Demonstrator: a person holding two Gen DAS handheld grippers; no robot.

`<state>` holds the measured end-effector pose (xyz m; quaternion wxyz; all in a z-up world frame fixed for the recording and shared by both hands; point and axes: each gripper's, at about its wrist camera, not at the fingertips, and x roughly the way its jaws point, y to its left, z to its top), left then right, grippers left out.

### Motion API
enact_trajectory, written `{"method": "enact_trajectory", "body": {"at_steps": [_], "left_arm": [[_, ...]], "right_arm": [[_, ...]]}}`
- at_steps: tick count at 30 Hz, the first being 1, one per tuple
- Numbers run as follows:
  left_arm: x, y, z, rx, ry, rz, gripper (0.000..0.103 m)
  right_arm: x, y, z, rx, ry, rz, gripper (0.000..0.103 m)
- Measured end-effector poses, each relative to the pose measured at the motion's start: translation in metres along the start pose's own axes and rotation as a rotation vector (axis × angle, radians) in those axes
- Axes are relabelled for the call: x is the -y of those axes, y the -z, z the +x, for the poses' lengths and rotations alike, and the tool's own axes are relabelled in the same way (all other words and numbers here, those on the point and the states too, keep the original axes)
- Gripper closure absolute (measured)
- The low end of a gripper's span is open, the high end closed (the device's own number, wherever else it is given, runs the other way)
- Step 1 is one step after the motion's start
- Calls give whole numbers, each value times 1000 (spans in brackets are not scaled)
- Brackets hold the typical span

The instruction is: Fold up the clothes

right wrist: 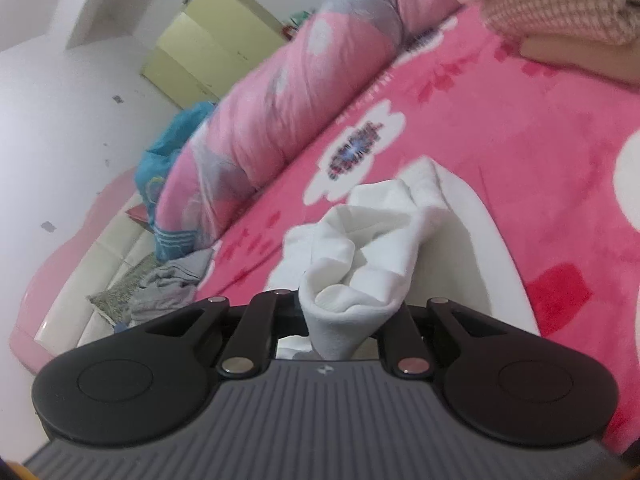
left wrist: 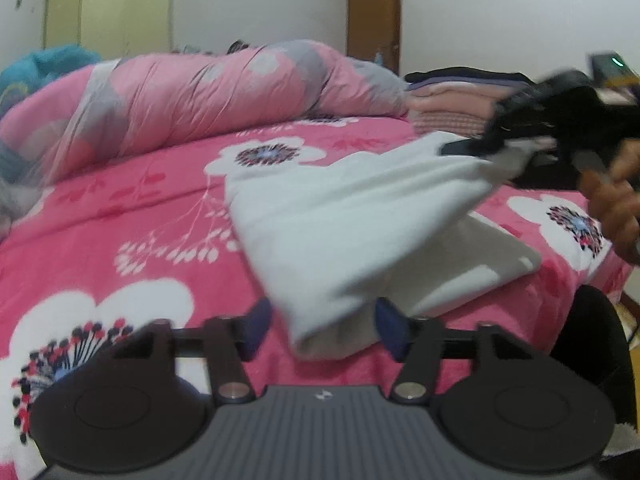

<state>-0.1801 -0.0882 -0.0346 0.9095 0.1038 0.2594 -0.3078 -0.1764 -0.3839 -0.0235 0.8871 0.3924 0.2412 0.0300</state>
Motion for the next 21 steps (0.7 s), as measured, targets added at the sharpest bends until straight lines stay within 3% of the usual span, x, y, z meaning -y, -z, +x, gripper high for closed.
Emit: {"method": "enact_trajectory", "body": {"at_steps": [2,7,12,16,21], "left_arm": [[8,-2,4,-3,-20,18,38],[18,-17,16,35,-128,-45,37],[18,-11,28,64,-221,29,41],[0,-5,17,48,-218,-35,47],[-10,2,16,12,-205,-91,48]], "right_arm": [[-8,-5,4,-5,-28,-6,92],[-23,-16,6,0,-66,-38,92],[-31,-25,6,3,-90,-54,92],[-32,-28,6,-4,-104,-59,93],[-12,-18,-3,7,-88,-38,93]]}}
